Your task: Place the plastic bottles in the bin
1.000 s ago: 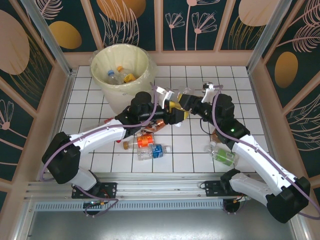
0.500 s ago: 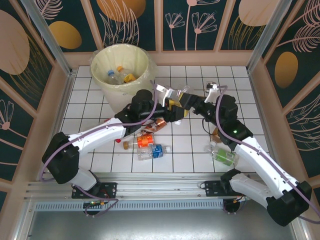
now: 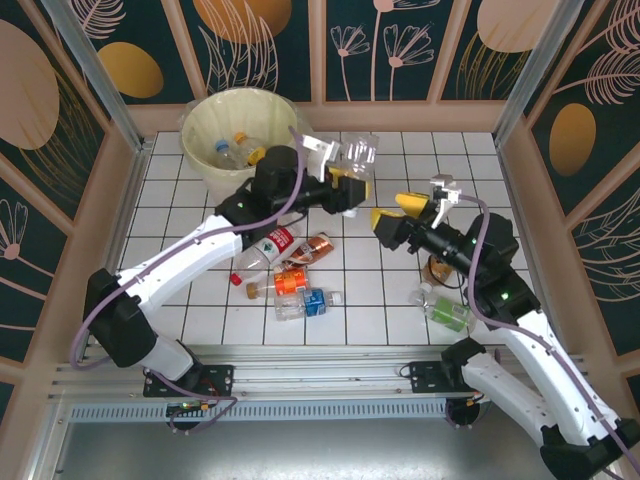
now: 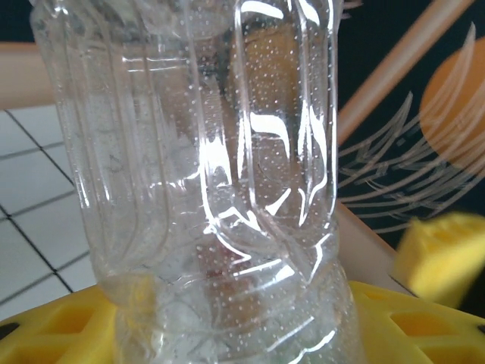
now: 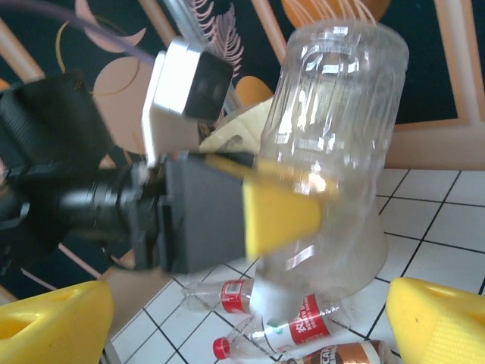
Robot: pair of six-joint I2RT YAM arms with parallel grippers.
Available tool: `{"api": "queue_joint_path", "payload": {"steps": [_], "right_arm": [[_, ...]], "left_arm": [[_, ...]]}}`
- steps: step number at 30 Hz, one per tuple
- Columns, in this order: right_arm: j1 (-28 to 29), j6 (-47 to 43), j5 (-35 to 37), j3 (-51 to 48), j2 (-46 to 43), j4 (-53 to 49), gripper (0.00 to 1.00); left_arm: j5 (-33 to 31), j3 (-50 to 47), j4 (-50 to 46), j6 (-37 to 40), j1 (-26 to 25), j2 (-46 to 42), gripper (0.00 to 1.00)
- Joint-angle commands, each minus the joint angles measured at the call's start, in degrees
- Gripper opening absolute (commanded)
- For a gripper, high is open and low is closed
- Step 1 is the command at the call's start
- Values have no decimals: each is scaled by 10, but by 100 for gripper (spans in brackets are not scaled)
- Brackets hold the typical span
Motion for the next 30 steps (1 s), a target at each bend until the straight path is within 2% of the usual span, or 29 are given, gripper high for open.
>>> {"api": "queue_joint_path", "payload": {"steps": [1, 7, 13, 18, 22, 30], "right_arm": [[-3, -29, -40, -13, -11, -1, 94], [-2, -32, -35, -16, -7, -12, 94], [-2, -44, -19, -11, -6, -29, 94], [-2, -53, 0, -4, -6, -50, 93], [-3, -55, 0, 1, -5, -57, 93], [-3, -58, -3, 2, 5, -58, 93]], "left_arm": [[-34, 55, -73, 35, 43, -5, 60], [-99, 153, -167, 99, 104, 17, 60], [-120, 230, -217, 145, 170, 43, 59], [-163, 258, -260, 214, 197, 68, 58], [-167, 274, -305, 269, 218, 95, 59], [-118, 288, -373, 327, 254, 142, 60]]}}
